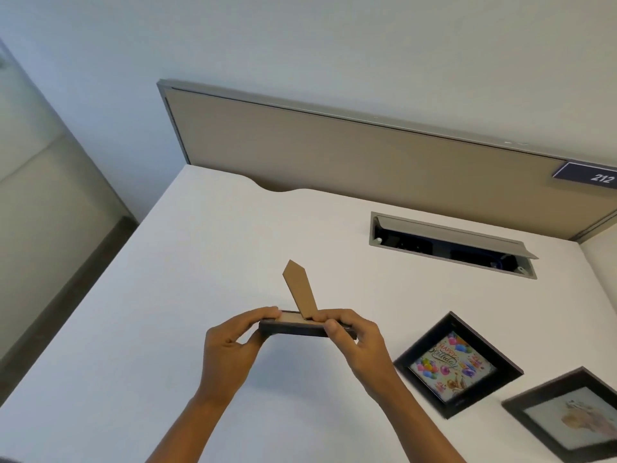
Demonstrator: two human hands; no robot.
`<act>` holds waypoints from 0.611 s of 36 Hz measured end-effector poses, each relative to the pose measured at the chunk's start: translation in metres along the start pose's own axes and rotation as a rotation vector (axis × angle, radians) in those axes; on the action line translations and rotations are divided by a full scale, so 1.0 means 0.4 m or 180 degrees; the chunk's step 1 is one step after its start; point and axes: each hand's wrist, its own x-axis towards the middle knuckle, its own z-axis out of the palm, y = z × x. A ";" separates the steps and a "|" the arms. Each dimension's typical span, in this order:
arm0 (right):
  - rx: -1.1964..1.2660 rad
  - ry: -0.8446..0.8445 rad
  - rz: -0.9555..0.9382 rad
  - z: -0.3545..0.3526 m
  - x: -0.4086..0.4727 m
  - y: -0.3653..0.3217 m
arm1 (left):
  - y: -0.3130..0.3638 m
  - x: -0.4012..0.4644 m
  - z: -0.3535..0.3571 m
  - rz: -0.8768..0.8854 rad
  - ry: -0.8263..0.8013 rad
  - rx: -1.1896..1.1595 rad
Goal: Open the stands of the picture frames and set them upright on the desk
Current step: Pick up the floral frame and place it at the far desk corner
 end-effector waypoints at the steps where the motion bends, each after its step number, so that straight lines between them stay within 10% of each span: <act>1: 0.0039 -0.0012 0.0063 0.013 0.013 -0.008 | -0.001 0.004 -0.007 -0.0079 0.0052 -0.0007; 22: 0.0020 -0.0461 0.1011 0.277 0.523 -0.179 | -0.128 0.360 -0.183 -0.1006 0.0889 -0.0655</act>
